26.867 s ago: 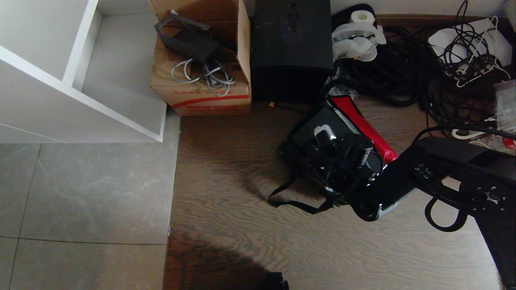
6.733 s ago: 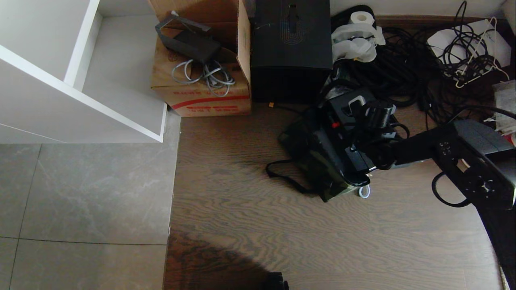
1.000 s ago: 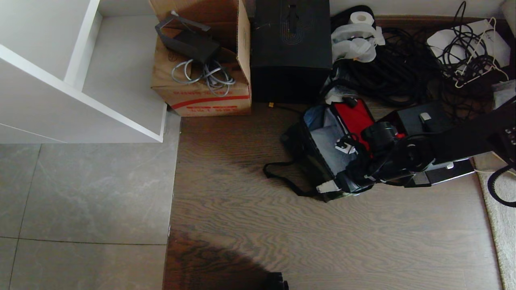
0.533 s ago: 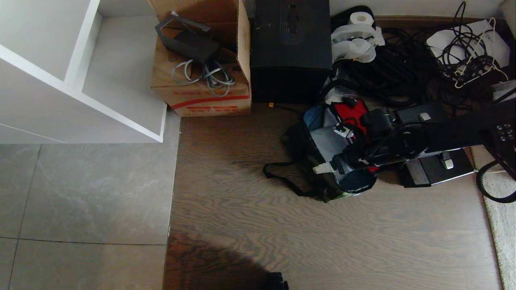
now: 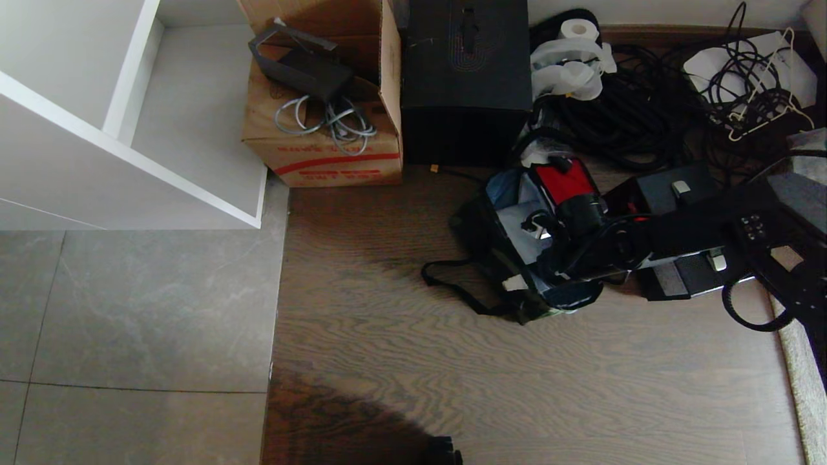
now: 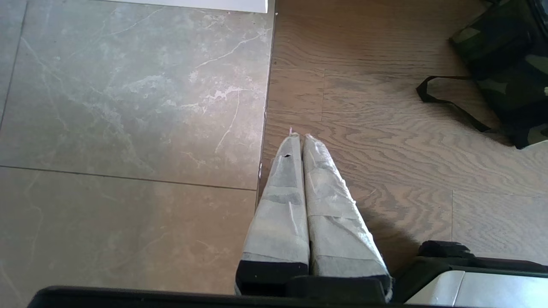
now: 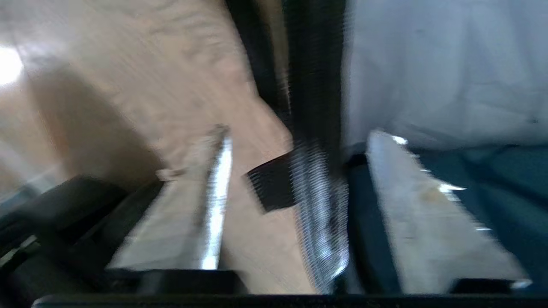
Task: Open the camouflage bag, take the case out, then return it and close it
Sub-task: Grip the handle again
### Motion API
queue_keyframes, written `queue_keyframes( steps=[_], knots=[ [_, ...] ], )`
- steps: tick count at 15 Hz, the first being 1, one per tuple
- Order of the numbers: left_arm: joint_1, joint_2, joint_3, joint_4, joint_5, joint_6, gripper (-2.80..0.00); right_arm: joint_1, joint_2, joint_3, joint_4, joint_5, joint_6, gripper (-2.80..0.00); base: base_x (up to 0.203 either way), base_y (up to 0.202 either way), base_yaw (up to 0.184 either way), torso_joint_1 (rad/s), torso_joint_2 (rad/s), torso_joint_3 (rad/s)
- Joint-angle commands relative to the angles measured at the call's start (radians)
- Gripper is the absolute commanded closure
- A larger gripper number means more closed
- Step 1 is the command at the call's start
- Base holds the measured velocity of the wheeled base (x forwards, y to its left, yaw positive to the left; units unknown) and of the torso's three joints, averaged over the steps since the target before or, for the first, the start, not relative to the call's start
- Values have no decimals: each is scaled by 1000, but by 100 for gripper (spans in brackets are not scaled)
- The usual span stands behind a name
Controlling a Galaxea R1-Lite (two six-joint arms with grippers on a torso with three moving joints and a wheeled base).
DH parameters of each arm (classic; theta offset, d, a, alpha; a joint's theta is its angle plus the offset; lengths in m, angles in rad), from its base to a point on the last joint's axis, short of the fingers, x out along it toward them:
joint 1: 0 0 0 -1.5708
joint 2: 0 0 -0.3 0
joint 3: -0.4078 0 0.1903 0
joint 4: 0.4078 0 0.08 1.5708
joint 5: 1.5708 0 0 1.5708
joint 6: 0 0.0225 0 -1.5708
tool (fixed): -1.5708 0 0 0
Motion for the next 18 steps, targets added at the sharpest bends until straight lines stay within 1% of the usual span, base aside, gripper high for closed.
queue_keyframes(
  steps=[1,2,3,5,6,8,9,10,11,12,13,14,17,18],
  knots=[
    [0,0,9,-1,1,-1,0,24,39,-2,-19,-25,-1,0,0,0,0,0,0,0],
    [0,0,9,-1,1,-1,0,41,35,3,-18,-65,7,0,0,0,0,0,0,0],
    [0,0,9,-1,1,-1,0,54,24,10,-13,-84,15,0,0,0,0,0,0,0],
    [0,0,9,-1,1,-1,0,54,23,11,-12,-84,15,0,0,0,0,0,0,0],
    [0,0,9,-1,1,1,0,72,0,40,-8,-79,16,0,0,0,0,0,0,0],
    [0,0,9,-1,1,1,0,117,-88,150,-2,-72,22,0,0,0,0,0,0,0],
    [0,0,9,-1,1,1,0,162,-116,176,-4,-71,46,0,0,0,0,0,0,0],
    [0,0,9,-1,1,1,0,179,-129,191,-7,-69,65,0,0,0,0,0,0,0],
    [0,0,9,-1,1,1,0,180,-130,192,-6,-69,67,0,0,0,0,0,0,0],
    [2,0,9,-1,1,1,0,209,-139,194,-4,-70,96,0,0,0,0,0,0,0],
    [0,0,9,-1,1,-1,0,258,-150,197,-1,-72,134,0,0,0,0,0,0,0],
    [0,0,9,-1,1,-1,0,283,-158,200,-1,-74,169,0,0,0,0,0,0,0],
    [0,0,9,-1,1,-1,0,290,-135,198,-6,-92,166,0,0,0,0,0,0,0],
    [0,0,9,-1,1,1,0,290,-125,191,-8,-124,165,0,0,0,0,0,0,0]
  ],
)
